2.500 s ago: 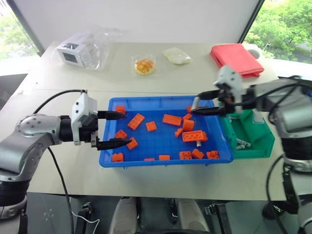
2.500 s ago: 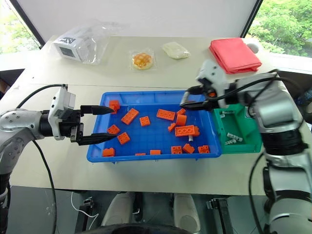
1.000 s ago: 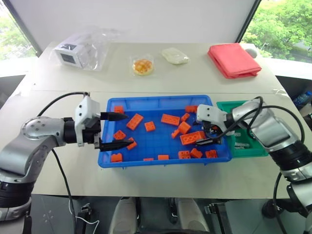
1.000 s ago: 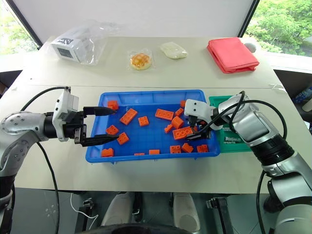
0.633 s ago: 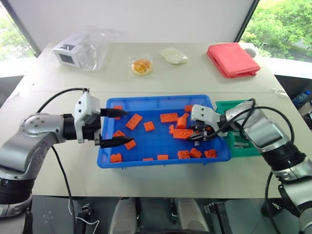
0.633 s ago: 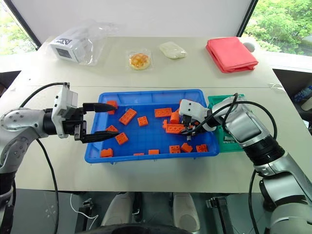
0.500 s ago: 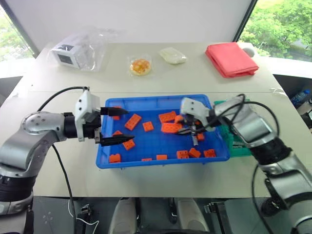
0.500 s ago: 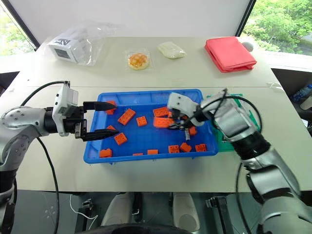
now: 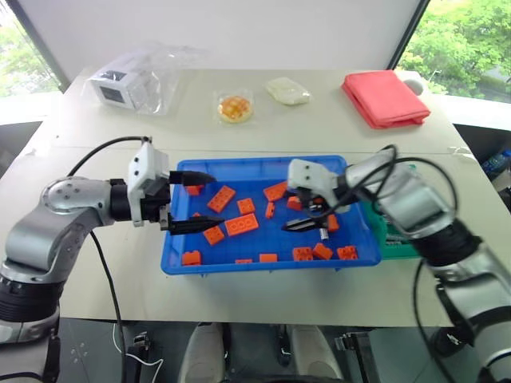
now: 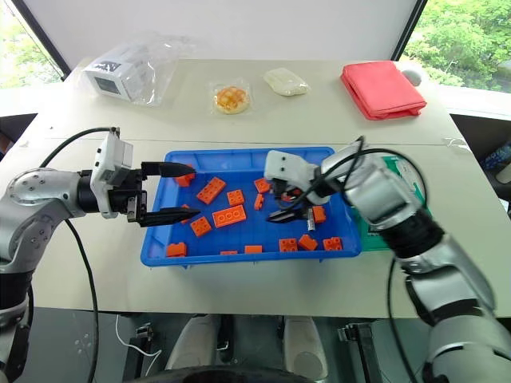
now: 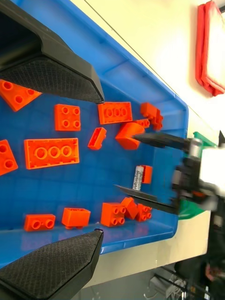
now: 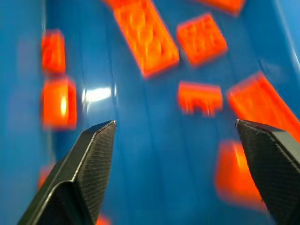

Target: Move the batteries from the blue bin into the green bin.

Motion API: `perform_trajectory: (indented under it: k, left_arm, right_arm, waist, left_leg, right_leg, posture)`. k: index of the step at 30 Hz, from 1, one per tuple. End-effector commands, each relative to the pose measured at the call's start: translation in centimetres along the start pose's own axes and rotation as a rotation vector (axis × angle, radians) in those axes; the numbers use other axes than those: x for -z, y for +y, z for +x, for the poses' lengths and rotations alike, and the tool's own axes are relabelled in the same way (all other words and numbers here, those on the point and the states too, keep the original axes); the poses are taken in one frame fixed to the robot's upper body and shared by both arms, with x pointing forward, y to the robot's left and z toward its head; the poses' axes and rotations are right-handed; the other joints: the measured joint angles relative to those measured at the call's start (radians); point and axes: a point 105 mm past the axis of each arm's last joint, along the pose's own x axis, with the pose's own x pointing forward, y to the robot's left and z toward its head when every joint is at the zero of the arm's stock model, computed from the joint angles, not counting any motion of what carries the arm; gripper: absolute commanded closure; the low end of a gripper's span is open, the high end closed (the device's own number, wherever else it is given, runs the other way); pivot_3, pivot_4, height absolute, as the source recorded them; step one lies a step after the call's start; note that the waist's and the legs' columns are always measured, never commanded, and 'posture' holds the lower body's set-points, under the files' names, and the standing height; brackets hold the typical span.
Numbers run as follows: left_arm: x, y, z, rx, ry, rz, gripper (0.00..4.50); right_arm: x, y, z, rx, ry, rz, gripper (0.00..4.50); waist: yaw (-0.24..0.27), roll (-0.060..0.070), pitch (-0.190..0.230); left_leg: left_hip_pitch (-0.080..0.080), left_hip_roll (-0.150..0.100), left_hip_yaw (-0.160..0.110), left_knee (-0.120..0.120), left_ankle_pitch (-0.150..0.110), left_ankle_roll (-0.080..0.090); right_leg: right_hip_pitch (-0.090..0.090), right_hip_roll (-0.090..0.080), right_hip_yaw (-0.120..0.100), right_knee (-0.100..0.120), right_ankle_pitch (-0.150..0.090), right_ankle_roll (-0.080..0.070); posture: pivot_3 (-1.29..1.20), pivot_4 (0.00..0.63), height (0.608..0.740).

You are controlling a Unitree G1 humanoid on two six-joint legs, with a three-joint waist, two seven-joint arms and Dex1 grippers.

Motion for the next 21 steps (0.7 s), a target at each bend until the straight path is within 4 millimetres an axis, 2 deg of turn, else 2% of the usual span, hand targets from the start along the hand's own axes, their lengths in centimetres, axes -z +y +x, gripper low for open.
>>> perform_trajectory:
  k: [1,6,12,19,21]
  left_arm:
    - [-0.6,0.0,-0.2,-0.009,-0.016,0.039,0.0]
    - [-0.6,0.0,0.0,-0.003,-0.02,0.041,0.0]
    - [-0.9,0.1,-0.1,0.001,-0.016,0.048,0.0]
    - [-0.9,0.0,-0.4,-0.001,-0.008,0.052,0.0]
    - [-0.9,0.0,-0.4,-0.003,-0.006,0.052,0.0]
  right_arm:
    - [1.4,0.4,-1.5,0.01,0.034,-0.038,0.32]
    - [3.6,0.0,-1.3,0.045,0.086,-0.021,0.32]
    - [5.8,-0.8,0.2,0.075,0.109,-0.017,0.32]
    - [6.5,0.4,1.3,0.009,0.1,-0.04,0.32]
    - [6.2,0.7,1.6,-0.006,0.077,-0.029,0.85]
  waist:
    - [-0.001,0.0,0.0]
    - [-0.011,0.0,0.0]
    - [-0.003,-0.001,0.0]
    - [-0.002,-0.01,-0.005]
    - [-0.002,-0.012,-0.007]
  left_leg:
    - [0.0,0.0,0.0,0.0,0.0,0.0]
    - [0.003,0.001,0.002,0.0,0.0,0.0]
    - [0.002,0.0,0.002,0.0,0.0,0.0]
    - [0.004,0.001,0.001,0.001,0.0,0.0]
    - [0.005,0.001,0.001,0.001,0.0,0.0]
  right_leg:
    - [0.0,0.0,0.0,0.0,0.0,0.0]
    - [0.0,0.001,0.002,0.001,0.0,0.0]
    - [0.001,0.001,0.002,0.001,0.0,-0.001]
    - [0.005,0.0,0.001,-0.001,-0.002,-0.004]
    - [0.005,0.0,0.001,-0.001,-0.002,-0.004]
  posture:
    - [0.0,0.15,0.734]
    - [0.0,0.15,0.734]
    - [0.0,0.15,0.734]
    - [0.0,0.15,0.734]
    - [0.0,0.15,0.734]
